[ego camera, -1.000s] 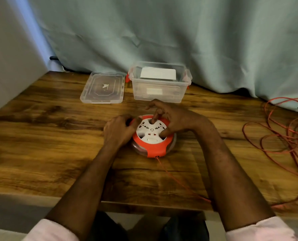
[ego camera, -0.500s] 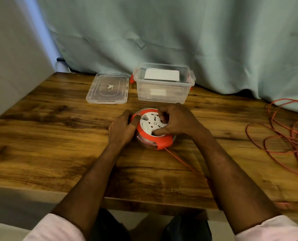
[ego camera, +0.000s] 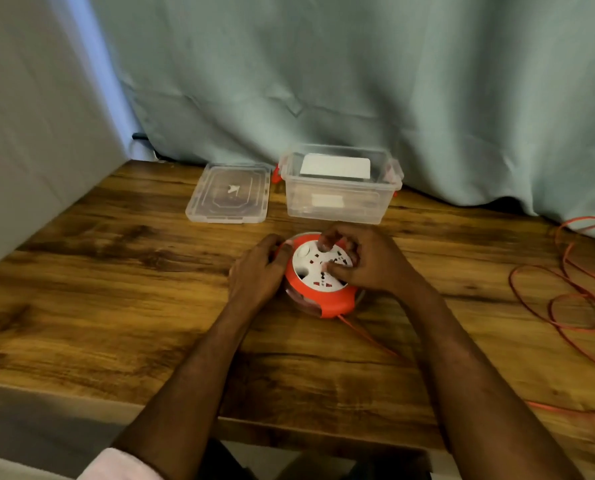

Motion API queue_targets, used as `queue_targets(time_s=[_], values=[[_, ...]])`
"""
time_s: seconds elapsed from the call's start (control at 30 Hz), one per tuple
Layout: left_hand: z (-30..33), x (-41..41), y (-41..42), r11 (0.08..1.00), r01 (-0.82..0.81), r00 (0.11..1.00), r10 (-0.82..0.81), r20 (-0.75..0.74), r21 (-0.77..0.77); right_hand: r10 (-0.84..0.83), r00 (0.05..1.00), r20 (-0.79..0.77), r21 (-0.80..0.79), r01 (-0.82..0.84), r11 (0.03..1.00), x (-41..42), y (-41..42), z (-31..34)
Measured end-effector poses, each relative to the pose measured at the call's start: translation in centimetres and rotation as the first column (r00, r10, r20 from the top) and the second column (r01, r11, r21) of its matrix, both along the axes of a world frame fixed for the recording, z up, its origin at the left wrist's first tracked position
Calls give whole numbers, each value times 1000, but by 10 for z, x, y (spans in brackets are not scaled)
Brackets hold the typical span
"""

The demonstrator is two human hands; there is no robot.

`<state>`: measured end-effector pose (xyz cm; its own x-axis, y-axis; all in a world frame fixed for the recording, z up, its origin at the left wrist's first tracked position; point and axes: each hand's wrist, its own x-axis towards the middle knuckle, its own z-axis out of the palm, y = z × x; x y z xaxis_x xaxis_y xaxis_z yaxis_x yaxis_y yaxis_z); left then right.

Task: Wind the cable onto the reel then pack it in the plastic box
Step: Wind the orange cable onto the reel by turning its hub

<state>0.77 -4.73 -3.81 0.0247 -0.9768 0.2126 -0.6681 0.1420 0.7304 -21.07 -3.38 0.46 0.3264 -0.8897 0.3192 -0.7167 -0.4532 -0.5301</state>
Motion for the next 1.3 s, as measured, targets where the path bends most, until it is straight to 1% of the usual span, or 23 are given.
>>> queue_targets(time_s=[0.13,0.23,0.37,0.43,0.5,0.57,0.63,0.73,0.8,0.9,1.0,1.07,1.13,1.2,1.3], values=[[2,-2,4,999,23,1000,-23,12,-24,98,995,33,66,-100,993,-18,-1,-6],[1,-2,4,998,46,999,-46,10,-40,108,993,48,104,-113,988,-21,-1,-7],[-5,-1,0,997,51,990,-58,-125,-64,117,990,78,97,-125,987,-24,-4,-7],[-8,0,-3,995,67,979,-81,-186,-78,140,988,60,69,-144,987,-22,-3,-7],[-8,0,-6,993,75,969,-93,-230,-86,131,991,-18,28,-130,991,-16,-1,-3],[-7,1,-9,995,66,959,-84,-270,-78,94,986,-137,13,-94,996,-8,-4,3],[-6,1,-15,995,69,939,-87,-332,-67,66,962,-264,3,-68,998,1,-8,14],[-1,0,-31,992,87,908,-116,-403,-89,21,900,-435,-46,-45,998,10,-20,32],[0,-1,-41,990,103,898,-132,-419,-92,8,872,-490,-53,-39,998,13,-29,37],[-3,-1,-48,990,119,893,-141,-428,-78,22,860,-510,-44,-52,998,19,-38,34],[-1,-2,-46,986,142,888,-165,-430,-86,64,874,-482,4,-70,998,23,-39,29],[-1,-2,-45,983,154,887,-183,-424,-102,71,909,-410,10,-74,997,20,-38,25],[-1,-2,-43,984,158,890,-179,-419,-85,41,967,-250,-28,-49,998,10,-34,22],[-2,-2,-42,984,169,899,-178,-401,-59,48,994,-93,-26,-51,998,-3,-29,18],[-4,-3,-42,980,195,907,-196,-373,-41,147,988,-37,124,-142,982,-15,-25,12]])
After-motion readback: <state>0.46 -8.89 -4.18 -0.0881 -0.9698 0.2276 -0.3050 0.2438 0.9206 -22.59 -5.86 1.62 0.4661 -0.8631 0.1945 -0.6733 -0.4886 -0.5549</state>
